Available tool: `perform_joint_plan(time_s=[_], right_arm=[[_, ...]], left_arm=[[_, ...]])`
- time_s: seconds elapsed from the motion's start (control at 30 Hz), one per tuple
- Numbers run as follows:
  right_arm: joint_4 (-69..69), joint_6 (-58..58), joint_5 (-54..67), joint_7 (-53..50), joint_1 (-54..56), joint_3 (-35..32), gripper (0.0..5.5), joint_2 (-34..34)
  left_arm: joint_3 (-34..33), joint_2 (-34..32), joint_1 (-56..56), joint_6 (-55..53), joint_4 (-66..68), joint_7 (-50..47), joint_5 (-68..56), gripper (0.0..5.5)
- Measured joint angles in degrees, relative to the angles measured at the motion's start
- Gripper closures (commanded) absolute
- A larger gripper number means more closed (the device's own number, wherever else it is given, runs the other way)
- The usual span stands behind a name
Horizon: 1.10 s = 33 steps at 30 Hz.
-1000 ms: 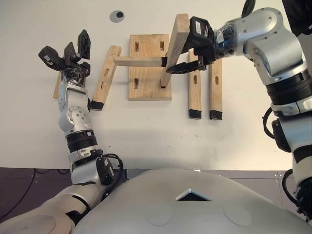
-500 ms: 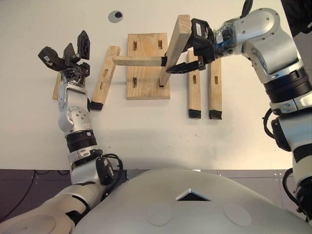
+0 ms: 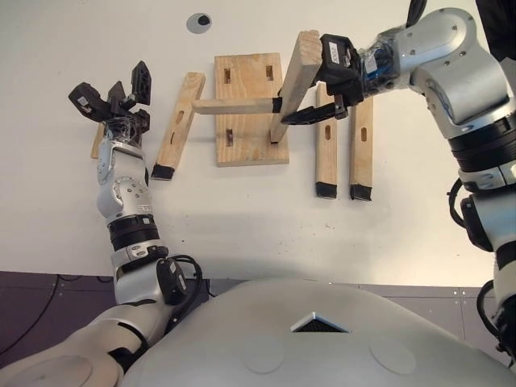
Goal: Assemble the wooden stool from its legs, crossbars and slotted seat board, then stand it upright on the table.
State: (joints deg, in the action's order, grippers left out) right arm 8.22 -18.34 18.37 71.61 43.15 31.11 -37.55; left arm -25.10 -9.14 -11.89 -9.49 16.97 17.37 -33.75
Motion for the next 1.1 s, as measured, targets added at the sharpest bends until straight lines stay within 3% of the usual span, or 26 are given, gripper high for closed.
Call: perform_joint_plan(time_s=[0.2, 0.5, 1.1], right_arm=[[-8.9, -4.4, 4.3, -0.5, -5.3, -2.8, 3.47, -6.3], [-5.1, -7.9, 4.3, 0.4, -2.7, -1.8, 3.47, -3.4], [-4.2, -1.4, 8.8, -4.1, -6.8, -1.4, 3.47, -3.6]], left_arm=[[0.0, -0.1, 0.0, 0.0, 0.3, 0.0, 0.2, 1.11], [0.1, 0.1, 0.1, 0.0, 0.3, -0.9, 1.1, 1.11], [0.2, -1.0, 5.3, -6.1, -5.3, -1.0, 1.1, 1.11]])
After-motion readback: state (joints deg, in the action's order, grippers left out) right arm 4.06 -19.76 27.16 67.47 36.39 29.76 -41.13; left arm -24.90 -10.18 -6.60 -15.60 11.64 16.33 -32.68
